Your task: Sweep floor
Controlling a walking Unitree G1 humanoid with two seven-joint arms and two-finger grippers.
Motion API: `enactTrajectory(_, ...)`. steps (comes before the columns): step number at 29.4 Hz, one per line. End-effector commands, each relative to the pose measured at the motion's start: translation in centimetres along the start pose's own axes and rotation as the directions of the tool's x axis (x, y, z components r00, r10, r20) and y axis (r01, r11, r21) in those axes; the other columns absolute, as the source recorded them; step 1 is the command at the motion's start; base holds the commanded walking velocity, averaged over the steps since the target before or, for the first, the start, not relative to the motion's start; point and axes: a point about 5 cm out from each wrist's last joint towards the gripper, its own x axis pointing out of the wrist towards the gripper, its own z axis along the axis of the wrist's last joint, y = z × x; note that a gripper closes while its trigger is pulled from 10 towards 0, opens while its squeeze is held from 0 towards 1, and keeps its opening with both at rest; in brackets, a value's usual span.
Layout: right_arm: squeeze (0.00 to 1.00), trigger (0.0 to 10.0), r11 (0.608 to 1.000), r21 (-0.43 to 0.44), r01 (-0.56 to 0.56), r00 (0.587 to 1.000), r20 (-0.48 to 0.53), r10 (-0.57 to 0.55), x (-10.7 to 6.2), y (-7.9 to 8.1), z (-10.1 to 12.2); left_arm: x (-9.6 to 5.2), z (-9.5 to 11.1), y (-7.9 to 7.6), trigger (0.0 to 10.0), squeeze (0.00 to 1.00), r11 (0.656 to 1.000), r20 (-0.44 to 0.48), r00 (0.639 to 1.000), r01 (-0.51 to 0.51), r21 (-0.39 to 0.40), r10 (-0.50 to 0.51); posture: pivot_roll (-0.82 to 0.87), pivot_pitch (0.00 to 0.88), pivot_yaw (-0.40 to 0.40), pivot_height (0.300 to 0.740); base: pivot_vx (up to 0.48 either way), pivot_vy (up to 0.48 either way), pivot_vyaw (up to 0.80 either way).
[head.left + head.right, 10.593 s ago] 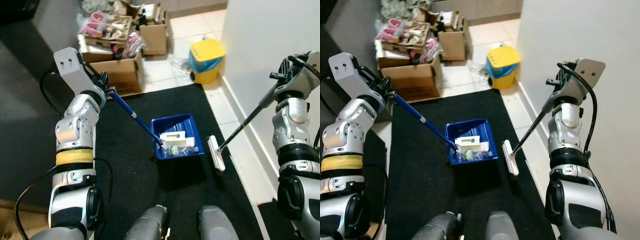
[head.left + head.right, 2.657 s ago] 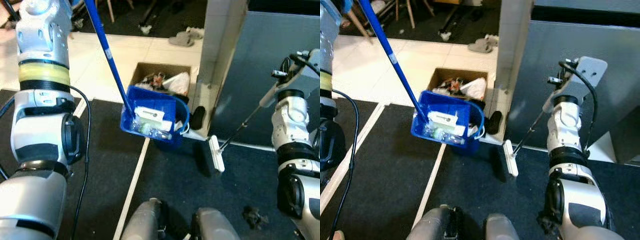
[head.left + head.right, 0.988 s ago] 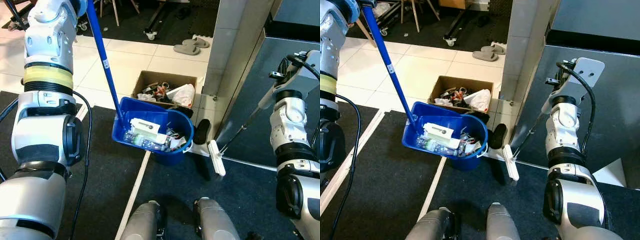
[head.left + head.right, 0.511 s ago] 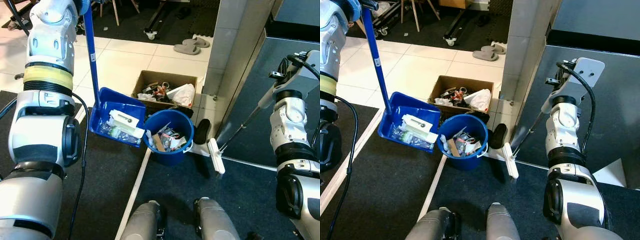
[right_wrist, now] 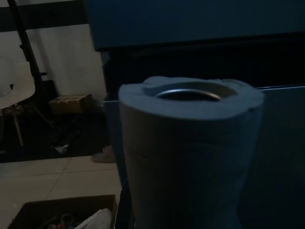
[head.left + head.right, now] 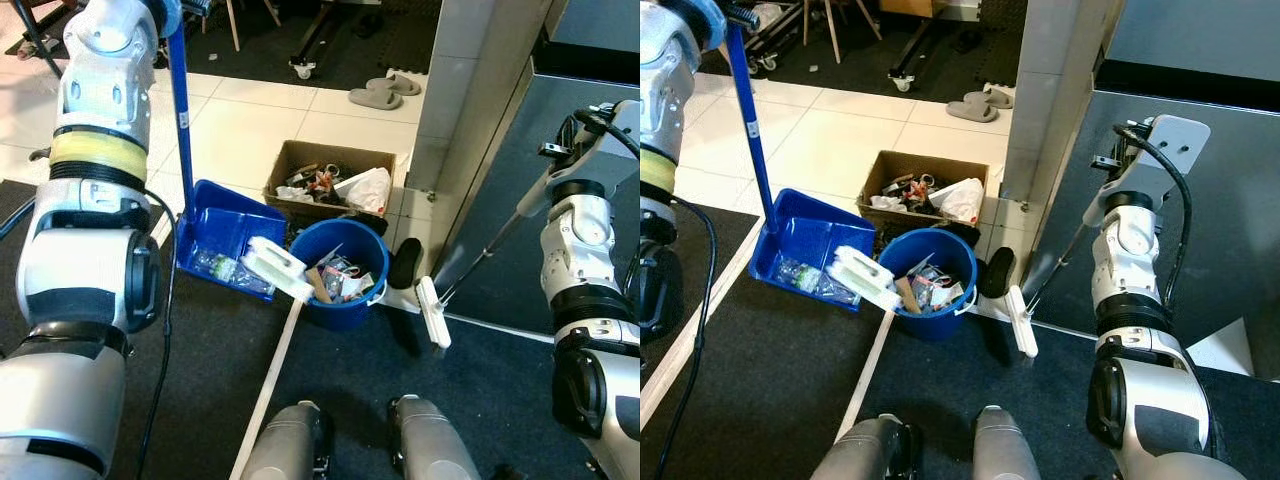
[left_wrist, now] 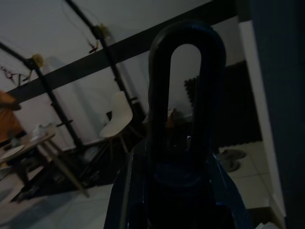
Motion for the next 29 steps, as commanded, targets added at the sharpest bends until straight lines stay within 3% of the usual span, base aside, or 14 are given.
enactTrajectory(1,0.00,10.0,1.000,0.006,0.006,0.999,0.052,-0.007,0.2,-0.1,0.9,0.6,2.5,-0.8,10.0,0.00,1.000,0.100,0.994,0.031,0.000,-0.031,-0.04,0.000,0.067,0.740,0.000,0.000,0.00)
enactTrajectory(5,0.00,10.0,1.000,0.005,0.011,0.999,0.050,-0.011,0.1,-0.3,0.8,0.9,2.9,-1.8,10.0,0.00,0.998,0.116,0.992,0.056,-0.011,-0.054,-0.04,0.000,0.067,0.740,0.000,0.000,0.00)
enactTrajectory(7,0.00,10.0,1.000,0.006,0.012,0.999,0.050,-0.012,0.1,-0.2,0.8,1.2,3.3,-3.0,10.0,0.00,0.995,0.132,0.987,0.094,-0.018,-0.090,-0.04,0.000,0.075,0.740,0.000,0.000,0.00)
enactTrajectory(18,0.00,10.0,1.000,0.009,0.018,0.999,0.049,-0.019,0.0,-0.2,0.7,1.7,3.3,-5.4,10.0,0.00,0.988,0.130,0.980,0.154,-0.026,-0.149,-0.04,0.000,0.082,0.740,0.000,0.000,0.00)
enactTrajectory(29,0.00,10.0,1.000,0.010,0.018,0.999,0.049,-0.019,0.0,-0.1,0.7,1.9,2.6,-7.5,10.0,0.00,0.976,0.110,0.980,0.150,0.160,-0.169,-0.04,0.000,0.084,0.740,0.000,0.000,0.00)
